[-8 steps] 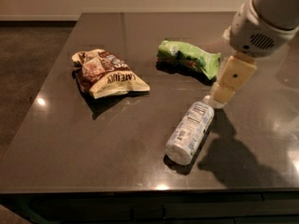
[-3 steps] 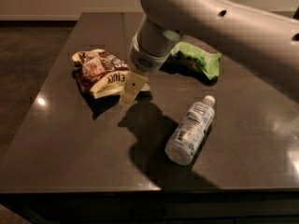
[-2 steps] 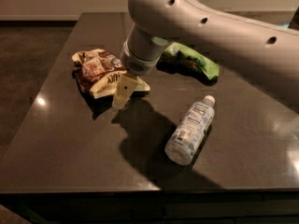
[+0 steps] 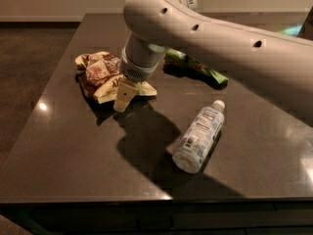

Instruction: Pick brown chip bag

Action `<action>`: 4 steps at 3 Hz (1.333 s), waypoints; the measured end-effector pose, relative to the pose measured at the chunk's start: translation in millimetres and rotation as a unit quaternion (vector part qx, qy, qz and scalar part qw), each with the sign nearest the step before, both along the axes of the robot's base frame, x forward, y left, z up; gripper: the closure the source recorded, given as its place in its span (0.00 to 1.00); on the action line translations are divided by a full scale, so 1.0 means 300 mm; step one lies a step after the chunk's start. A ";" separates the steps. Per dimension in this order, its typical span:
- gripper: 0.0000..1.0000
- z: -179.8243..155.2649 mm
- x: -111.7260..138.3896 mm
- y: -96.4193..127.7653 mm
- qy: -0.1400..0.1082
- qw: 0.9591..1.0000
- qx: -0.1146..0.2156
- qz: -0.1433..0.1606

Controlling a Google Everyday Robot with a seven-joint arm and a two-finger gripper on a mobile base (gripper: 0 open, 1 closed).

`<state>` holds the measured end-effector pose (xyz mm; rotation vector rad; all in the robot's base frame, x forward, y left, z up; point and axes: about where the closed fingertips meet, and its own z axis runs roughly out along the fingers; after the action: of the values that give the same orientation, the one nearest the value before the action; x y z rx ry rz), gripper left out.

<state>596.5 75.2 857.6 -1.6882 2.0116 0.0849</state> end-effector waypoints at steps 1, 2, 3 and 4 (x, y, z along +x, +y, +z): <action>0.41 0.010 0.003 0.020 0.006 1.000 0.009 0.005; 0.65 0.057 -0.005 0.034 0.010 0.999 0.035 0.013; 0.88 0.179 -0.016 0.035 0.000 0.997 0.073 0.023; 1.00 0.326 -0.020 0.025 -0.015 0.992 0.118 0.035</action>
Offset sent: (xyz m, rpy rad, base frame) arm -0.0039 0.0130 0.0364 0.1429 0.0333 0.0426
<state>590.5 82.6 955.3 -1.5998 1.8408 0.3072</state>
